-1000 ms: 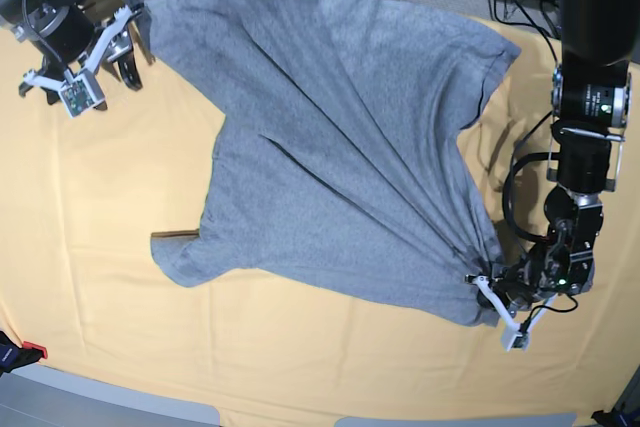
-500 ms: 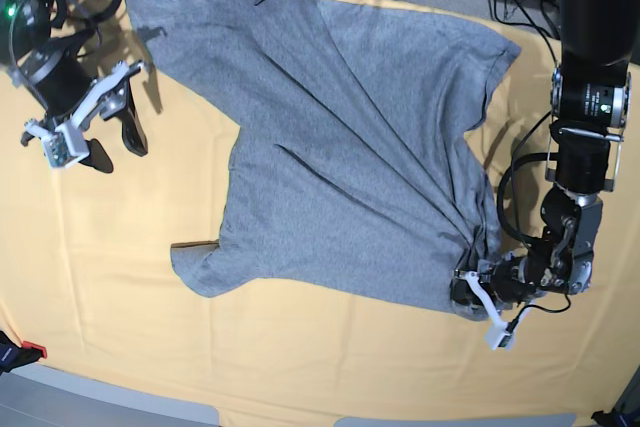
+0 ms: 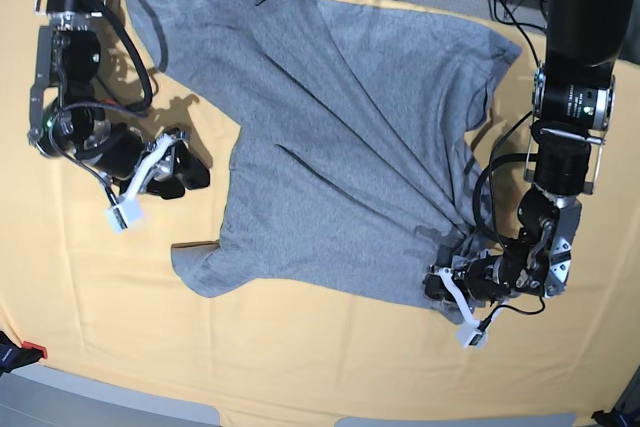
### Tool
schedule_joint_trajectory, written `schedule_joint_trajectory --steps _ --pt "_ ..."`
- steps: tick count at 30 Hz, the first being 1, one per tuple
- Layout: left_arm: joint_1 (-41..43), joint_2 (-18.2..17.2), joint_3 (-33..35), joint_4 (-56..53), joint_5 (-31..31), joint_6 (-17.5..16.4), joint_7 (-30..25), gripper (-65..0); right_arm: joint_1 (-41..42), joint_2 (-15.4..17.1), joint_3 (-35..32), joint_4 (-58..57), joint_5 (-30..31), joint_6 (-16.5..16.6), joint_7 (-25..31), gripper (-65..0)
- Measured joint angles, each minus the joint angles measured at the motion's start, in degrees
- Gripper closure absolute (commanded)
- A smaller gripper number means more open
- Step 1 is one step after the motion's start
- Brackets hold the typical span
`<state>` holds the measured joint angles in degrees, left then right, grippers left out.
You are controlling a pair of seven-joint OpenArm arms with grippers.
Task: Layout the t-shirt on the table in an organized manner, then fold the t-shirt properly
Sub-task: 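Grasp the other hem corner with the right gripper and pull both corners apart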
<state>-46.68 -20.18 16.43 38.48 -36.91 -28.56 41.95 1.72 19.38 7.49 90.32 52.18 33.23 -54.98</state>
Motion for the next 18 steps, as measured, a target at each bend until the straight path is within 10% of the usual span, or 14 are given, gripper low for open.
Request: schedule_joint_trajectory --steps 15,18 --pt "1.22 -0.46 0.0 0.0 -0.02 -0.02 0.72 0.0 10.47 -8.87 0.11 -19.69 -0.72 3.52 -1.6 -32.7" --pt "1.25 -0.44 0.0 0.0 0.0 -0.02 0.83 0.0 10.99 -9.75 0.11 -19.69 -5.55 3.78 1.25 -18.4"
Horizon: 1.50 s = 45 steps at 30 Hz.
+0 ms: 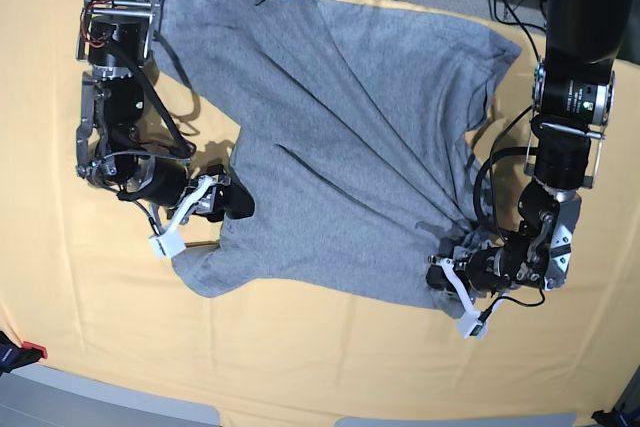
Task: Layout the t-shirt on the table in an organized manner, then fold the t-shirt properly
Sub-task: 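Grasp the other hem corner with the right gripper and pull both corners apart, then release both hem corners, leaving the shirt spread flat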
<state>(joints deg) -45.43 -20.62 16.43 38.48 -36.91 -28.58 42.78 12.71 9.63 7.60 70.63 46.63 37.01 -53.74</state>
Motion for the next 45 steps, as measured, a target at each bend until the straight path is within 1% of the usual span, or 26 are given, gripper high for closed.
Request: schedule_joint_trajectory --steps 1,2,4,8,10,12,15,17,18,20,23,27,32,34,37,45 --pt "0.0 -0.02 0.0 0.0 0.0 0.0 0.17 0.0 0.04 -0.2 0.0 -0.13 -1.46 0.92 0.72 -8.5" --pt "0.0 -0.04 0.0 0.0 -0.02 0.0 0.15 0.0 0.09 -0.31 0.0 -0.2 -2.36 2.23 1.18 0.0" --pt "0.0 -0.02 0.0 0.0 0.0 0.0 0.2 0.0 0.52 -0.26 0.0 -0.22 -3.37 2.49 1.09 0.0" --pt "-0.07 0.0 0.0 0.0 -0.15 -0.22 0.33 0.0 4.37 0.15 -0.07 -0.44 -9.9 2.75 1.14 0.0" --pt "-0.17 -0.07 0.0 0.0 -0.17 -0.61 0.35 0.0 6.93 1.22 -0.04 -0.44 -12.13 1.36 2.25 0.0" --pt "-0.5 -0.11 0.0 0.0 -0.07 -1.81 0.35 0.0 9.81 2.47 -0.04 -0.44 -15.65 -0.57 2.71 0.0" --pt "-1.53 -0.02 0.0 0.0 -0.68 -1.88 0.37 0.0 13.2 4.48 0.0 -0.44 -19.47 -3.43 3.78 0.0" --pt "-2.62 -0.07 0.0 0.0 -1.92 -1.86 0.37 0.0 14.75 5.64 0.0 -0.44 -21.2 -4.09 4.22 0.0" --pt "-3.21 -0.13 0.0 0.0 -2.6 -1.84 0.37 0.0 15.28 6.27 0.0 -0.44 -21.16 -4.48 4.59 0.0" --pt "-4.5 -0.2 0.0 0.0 -3.63 -1.92 0.35 0.0 16.41 7.41 -0.02 -0.44 -21.14 -4.26 4.72 0.0" --pt "-6.93 -0.17 0.0 -0.02 -3.76 -3.82 0.33 0.0 18.25 9.29 -0.02 -0.48 -21.11 -3.58 4.74 0.0" --pt "-10.8 -0.22 0.0 0.0 -3.87 -4.09 -0.85 0.0 20.48 11.34 -0.02 -0.48 -20.39 -3.54 5.35 0.0" --pt "-14.8 -0.17 0.0 0.0 -3.85 -4.2 -0.96 0.0 21.94 12.9 -0.07 -0.46 -19.43 -2.91 5.6 0.0" --pt "-15.74 -0.17 0.0 0.0 -3.85 -4.37 -0.94 0.0 21.9 13.25 -0.07 -0.46 -18.56 -2.27 5.6 0.0" --pt "-15.96 -0.15 0.0 0.0 -3.85 -4.5 -0.94 0.0 21.88 13.22 -0.07 -0.46 -18.58 -2.32 5.49 0.0" --pt "-13.31 -0.15 0.0 0.0 -2.1 -4.48 -0.74 0.0 21.88 13.2 -0.07 -0.48 -18.58 -2.29 5.2 0.0"
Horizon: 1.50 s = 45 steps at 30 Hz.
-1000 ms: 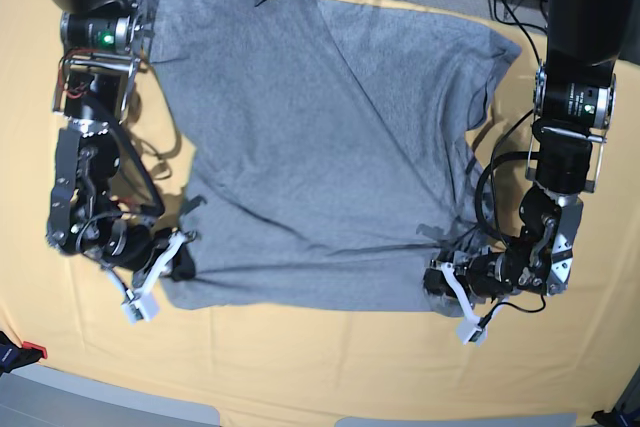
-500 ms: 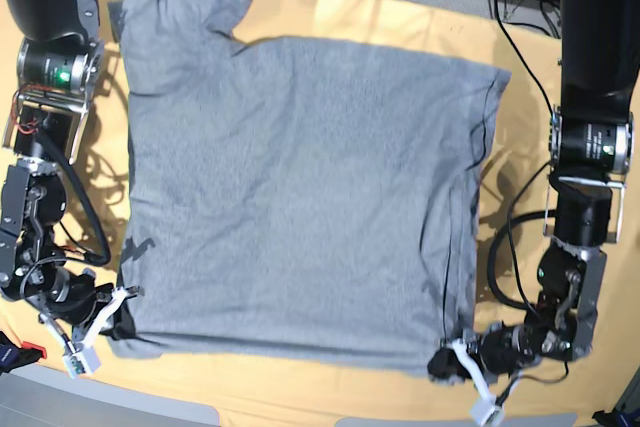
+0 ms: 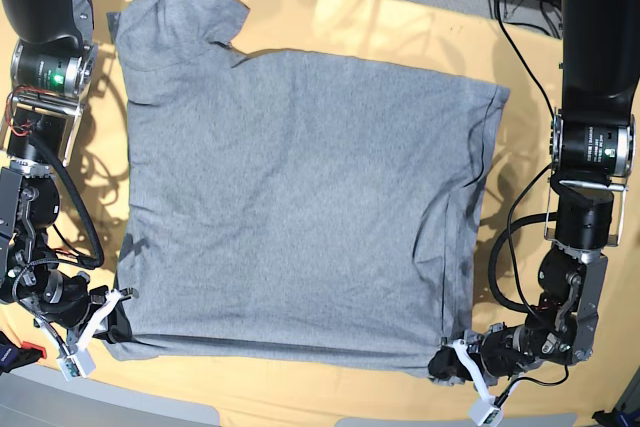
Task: Layout the t-shirt on the table in an organized manner, then fold the t-shirt properly
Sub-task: 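Release both hem corners, leaving the shirt spread flat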
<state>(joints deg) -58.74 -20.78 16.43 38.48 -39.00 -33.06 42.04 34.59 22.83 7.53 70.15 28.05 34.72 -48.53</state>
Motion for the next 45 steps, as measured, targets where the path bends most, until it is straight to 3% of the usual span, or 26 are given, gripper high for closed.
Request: schedule_joint_trajectory --steps 3,5,6,8,9,10,12,16,18,21,23,26,29,31,34,37,41,45 --pt "0.07 -0.02 0.0 0.0 -0.02 0.0 -0.24 0.0 -0.39 0.02 0.0 0.0 0.0 -0.02 -0.15 -0.3" --pt "0.7 0.0 0.0 0.0 -0.02 0.0 -0.24 0.0 -1.29 0.0 0.0 0.02 -0.2 -0.17 -0.13 -11.5" --pt "1.11 0.02 0.0 0.0 0.07 0.0 -0.24 -5.8 -1.92 0.0 0.0 0.02 -0.72 -0.46 -0.09 -19.5" --pt "1.77 -0.02 0.0 0.0 0.44 0.02 0.2 -26.5 -3.02 0.0 0.0 0.0 -3.78 -2.78 -0.33 -34.1" --pt "1.81 -0.11 0.0 0.0 0.66 0.52 0.28 -36.0 -3.17 0.02 0.0 0.0 -5.11 -4.15 -0.57 -38.0" --pt "1.75 -0.2 0.0 -0.02 0.63 1.25 0.22 -42.0 -3.21 0.07 0.0 -0.04 -6.49 -5.2 -0.63 -39.0" --pt "1.16 -0.17 0.0 -0.02 0.44 4.7 0.26 -45.1 -2.93 0.66 0.0 -0.04 -6.43 -6.32 -0.5 -39.0" --pt "0.63 -0.35 -0.02 0.0 1.55 5.9 0.55 -44.9 -2.47 2.6 0.0 -0.04 -3.96 -7.3 -1.46 -39.0" --pt "0.92 -0.26 0.0 0.0 0.79 5.84 4.79 -44.9 -2.47 3.23 0.04 -0.04 -2.03 -6.43 -5.44 -39.0" --pt "1.11 -0.15 0.0 0.0 -3.02 -0.44 10.14 -42.4 -3.52 3.02 0.04 -0.04 2.56 -6.23 -10.01 -38.2" --pt "0.94 -0.09 0.0 0.0 -2.47 -1.7 10.78 -38.1 -5.25 2.84 0.02 0.02 3.5 -4.66 -11.23 -32.9" --pt "0.61 -1.07 0.0 0.0 -1.73 -1.07 8.28 -27.9 -8.55 2.97 0.0 0.0 2.58 -3.76 -11.98 -20.0" --pt "0.46 -2.93 0.0 0.0 -1.95 1.07 6.64 -9.4 -11.61 3.04 0.07 0.0 2.67 -2.56 -13.53 -3.5" --pt "0.48 -4.33 0.0 0.0 -1.66 1.25 5.86 0.0 -13.86 2.99 0.04 0.0 2.89 -2.05 -13.9 0.0" --pt "0.59 -6.05 0.0 0.0 -1.66 1.31 5.97 0.0 -17.14 2.84 0.07 0.04 3.74 -1.49 -13.73 0.0" --pt "0.74 -6.67 0.0 0.0 -2.05 1.29 5.95 0.0 -19.08 3.19 0.17 0.07 9.84 -0.2 -14.34 0.0" --pt "0.92 -6.97 0.0 0.0 -2.8 1.31 5.92 0.0 -22.18 2.73 0.22 0.28 20.83 4.74 -14.75 0.0" --pt "0.94 -6.97 0.0 0.0 -3.63 1.33 5.97 0.0 -22.34 0.44 0.22 0.28 24.72 4.94 -15.72 0.0"
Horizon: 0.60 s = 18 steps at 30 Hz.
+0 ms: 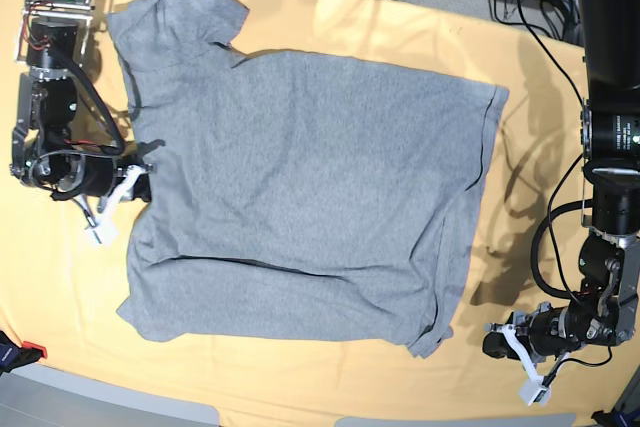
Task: Layout the t-shirt on the table in an organized manner, then fold the t-shirt properly
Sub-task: 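Release both hem corners, leaving the shirt spread flat, then grasp the hem corner with the right gripper and lift it toward the collar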
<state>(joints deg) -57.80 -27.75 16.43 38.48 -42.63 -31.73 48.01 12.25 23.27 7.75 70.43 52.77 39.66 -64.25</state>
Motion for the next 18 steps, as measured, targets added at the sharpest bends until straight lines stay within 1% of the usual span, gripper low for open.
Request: schedule_joint_trajectory --steps 2,7,9,12,15,16,18 --pt "0.0 0.04 0.0 0.0 -1.05 -0.02 -0.04 0.0 0.04 -1.99 -0.02 0.0 1.81 -0.02 -0.13 0.0" --pt "0.02 0.0 0.0 0.0 -1.57 0.02 -0.02 0.0 3.1 -6.88 -0.11 0.0 0.81 -0.07 -1.29 0.0" --pt "0.0 0.0 0.0 0.0 -1.73 -0.02 -0.02 0.0 5.25 -8.17 -0.13 0.04 1.25 -0.02 -1.44 0.0" --pt "0.04 0.0 0.0 0.0 -1.53 0.0 -0.02 0.0 8.09 -9.97 -0.07 1.66 1.53 -0.04 -3.69 0.0" --pt "0.85 0.04 0.0 0.0 -1.53 -0.02 -0.24 0.0 9.35 -12.68 -0.02 3.74 6.45 0.02 -5.97 0.0" --pt "1.22 0.04 0.0 0.0 -1.92 -0.02 -0.2 0.0 9.53 -13.99 -0.02 4.15 7.28 0.0 -6.6 0.0" --pt "2.4 0.09 0.0 0.0 -2.01 -0.02 -0.24 0.0 9.66 -17.07 -0.04 4.7 7.04 0.0 -7.19 0.0"
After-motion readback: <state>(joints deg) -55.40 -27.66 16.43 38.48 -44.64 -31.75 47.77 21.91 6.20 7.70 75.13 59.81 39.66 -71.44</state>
